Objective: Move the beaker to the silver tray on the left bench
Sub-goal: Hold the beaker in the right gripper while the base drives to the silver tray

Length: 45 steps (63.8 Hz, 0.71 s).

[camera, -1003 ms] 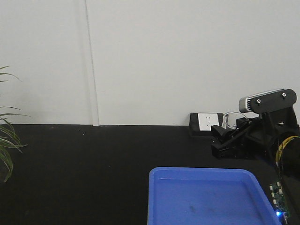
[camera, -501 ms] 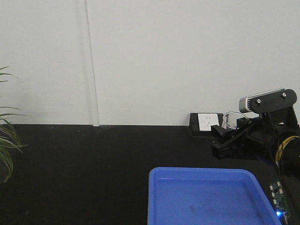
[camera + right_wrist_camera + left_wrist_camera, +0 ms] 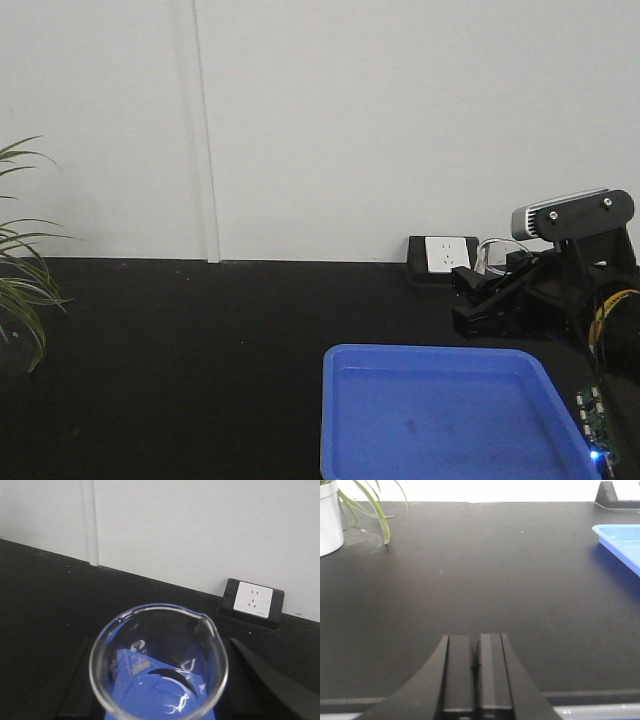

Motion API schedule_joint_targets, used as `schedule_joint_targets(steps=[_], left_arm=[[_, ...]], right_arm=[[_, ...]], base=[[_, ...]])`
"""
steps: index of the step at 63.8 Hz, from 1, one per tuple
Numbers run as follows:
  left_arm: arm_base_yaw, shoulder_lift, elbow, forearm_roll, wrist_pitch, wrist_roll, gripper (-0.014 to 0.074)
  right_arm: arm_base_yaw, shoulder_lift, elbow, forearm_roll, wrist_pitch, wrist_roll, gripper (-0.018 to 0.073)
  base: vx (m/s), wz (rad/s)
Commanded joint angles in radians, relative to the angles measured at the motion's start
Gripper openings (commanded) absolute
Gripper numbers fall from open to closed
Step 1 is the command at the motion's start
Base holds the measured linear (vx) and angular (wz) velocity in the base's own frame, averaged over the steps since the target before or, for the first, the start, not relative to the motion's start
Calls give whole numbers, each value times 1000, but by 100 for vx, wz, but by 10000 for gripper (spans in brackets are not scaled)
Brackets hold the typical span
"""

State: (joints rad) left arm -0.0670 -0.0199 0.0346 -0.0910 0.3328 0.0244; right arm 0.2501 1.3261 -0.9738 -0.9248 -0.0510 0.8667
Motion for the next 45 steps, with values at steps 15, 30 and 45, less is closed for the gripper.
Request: schedule_joint_targets(steps=[15, 30, 45], left_arm=[[2, -7, 18, -5, -83, 0, 1], [2, -7, 18, -5, -83, 0, 1], [2, -7, 18, -5, -83, 0, 1]], right_arm=[[-1, -30, -36, -6, -45, 0, -14], [-1, -30, -36, -6, -44, 0, -14], [-1, -30, -36, -6, -44, 0, -14]], base=[[-15, 4], [-18, -4], [-23, -14]])
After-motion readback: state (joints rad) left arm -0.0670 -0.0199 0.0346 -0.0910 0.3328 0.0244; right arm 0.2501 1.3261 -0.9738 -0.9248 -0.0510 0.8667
